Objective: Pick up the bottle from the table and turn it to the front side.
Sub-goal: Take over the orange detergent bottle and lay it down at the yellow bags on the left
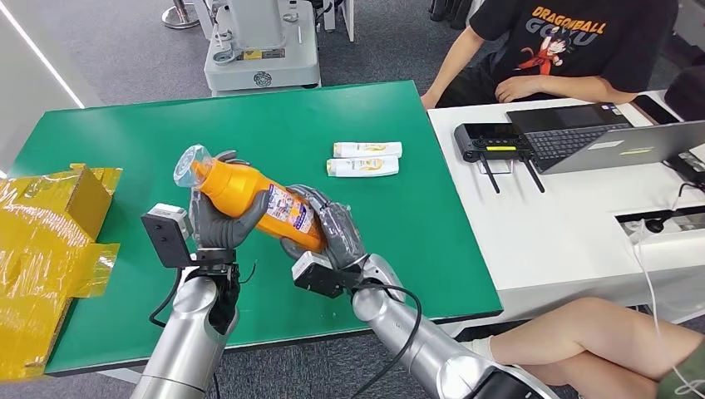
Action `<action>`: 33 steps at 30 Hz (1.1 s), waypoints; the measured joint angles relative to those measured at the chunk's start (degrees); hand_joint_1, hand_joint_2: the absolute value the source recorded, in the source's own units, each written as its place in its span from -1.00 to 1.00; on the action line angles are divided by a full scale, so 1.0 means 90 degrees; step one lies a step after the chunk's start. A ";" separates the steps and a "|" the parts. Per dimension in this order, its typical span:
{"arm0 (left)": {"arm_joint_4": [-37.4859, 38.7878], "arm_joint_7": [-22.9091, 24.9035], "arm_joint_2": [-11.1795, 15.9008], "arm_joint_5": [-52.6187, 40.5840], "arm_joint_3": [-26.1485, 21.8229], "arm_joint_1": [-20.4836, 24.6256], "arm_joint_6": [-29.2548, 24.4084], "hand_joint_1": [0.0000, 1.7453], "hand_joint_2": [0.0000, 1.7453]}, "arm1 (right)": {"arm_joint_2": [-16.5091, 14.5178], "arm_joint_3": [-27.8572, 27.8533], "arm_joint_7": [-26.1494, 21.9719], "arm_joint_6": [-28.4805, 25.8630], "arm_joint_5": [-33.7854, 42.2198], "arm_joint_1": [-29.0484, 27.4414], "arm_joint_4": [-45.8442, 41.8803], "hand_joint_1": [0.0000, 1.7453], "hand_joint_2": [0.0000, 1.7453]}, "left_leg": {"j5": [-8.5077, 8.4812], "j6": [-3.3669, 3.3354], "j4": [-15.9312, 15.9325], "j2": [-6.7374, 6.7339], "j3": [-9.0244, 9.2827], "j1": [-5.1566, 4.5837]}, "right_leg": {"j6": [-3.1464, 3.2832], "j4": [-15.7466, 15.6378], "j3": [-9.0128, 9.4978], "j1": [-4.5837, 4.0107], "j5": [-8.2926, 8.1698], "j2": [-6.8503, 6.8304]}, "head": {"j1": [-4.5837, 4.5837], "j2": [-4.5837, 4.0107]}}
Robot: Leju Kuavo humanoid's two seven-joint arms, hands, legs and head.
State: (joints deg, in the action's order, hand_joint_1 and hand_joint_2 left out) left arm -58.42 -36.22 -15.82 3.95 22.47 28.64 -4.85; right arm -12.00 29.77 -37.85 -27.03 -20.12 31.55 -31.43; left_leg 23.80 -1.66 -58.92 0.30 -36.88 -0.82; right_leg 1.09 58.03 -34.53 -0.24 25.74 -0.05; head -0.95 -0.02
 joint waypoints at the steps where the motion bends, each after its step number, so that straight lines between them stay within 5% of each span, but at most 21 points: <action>1: 0.0013 -0.0010 0.0000 0.0003 0.0001 0.0004 0.0000 1.00 1.00 | 0.0000 -0.0002 -0.0001 -0.0002 -0.0002 -0.0003 0.0000 0.81 1.00 | 0.0000 0.0000 0.0000 0.0000 0.0000 0.0000 | 0.0000 0.0000 0.0000 0.0000 0.0000 0.0000 | 0.0000 0.0000; 4: 0.0046 -0.0035 0.0000 0.0012 0.0001 0.0017 0.0003 1.00 1.00 | 0.0000 -0.0015 -0.0009 -0.0014 -0.0015 -0.0007 0.0000 -0.66 1.00 | 0.0000 0.0000 0.0000 0.0000 0.0000 0.0000 | 0.0000 0.0000 0.0000 0.0000 0.0000 0.0000 | 0.0000 0.0000; 5: 0.0055 -0.0040 0.0000 0.0013 0.0000 0.0023 0.0004 1.00 1.00 | 0.0000 -0.0019 -0.0021 -0.0032 -0.0036 -0.0009 0.0000 -0.98 1.00 | 0.0000 0.0000 0.0000 0.0000 0.0000 0.0000 | 0.0000 0.0000 0.0000 0.0000 0.0000 0.0000 | -0.0001 0.0000; 17: 0.0212 -0.0081 0.0035 0.0069 -0.0002 0.0010 -0.0056 1.00 1.00 | -0.0010 -0.0089 -0.0158 0.0106 0.0429 -0.0097 -0.0385 -1.00 1.00 | 0.0000 0.0000 0.0000 0.0000 -0.0002 0.0000 | 0.0000 0.0000 -0.0001 0.0000 0.0000 0.0000 | -0.0001 0.0000; 33: -0.0251 -0.0027 0.0227 -0.0564 -0.0202 -0.0060 -0.0665 1.00 1.00 | -0.0187 0.0302 -0.0067 0.0020 0.0883 -0.1030 -0.2418 -1.00 1.00 | 0.0000 0.0001 0.0003 0.0002 -0.0004 0.0001 | 0.0003 0.0002 -0.0002 -0.0001 0.0003 -0.0001 | -0.0002 0.0000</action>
State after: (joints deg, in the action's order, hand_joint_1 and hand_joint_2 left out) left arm -60.68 -36.46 -13.78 -1.13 20.66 28.10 -10.83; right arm -13.68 32.48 -38.45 -26.85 -12.17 22.28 -53.19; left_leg 23.80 -1.65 -58.90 0.31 -36.92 -0.81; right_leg 1.11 58.05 -34.54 -0.25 25.77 -0.06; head -0.97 -0.02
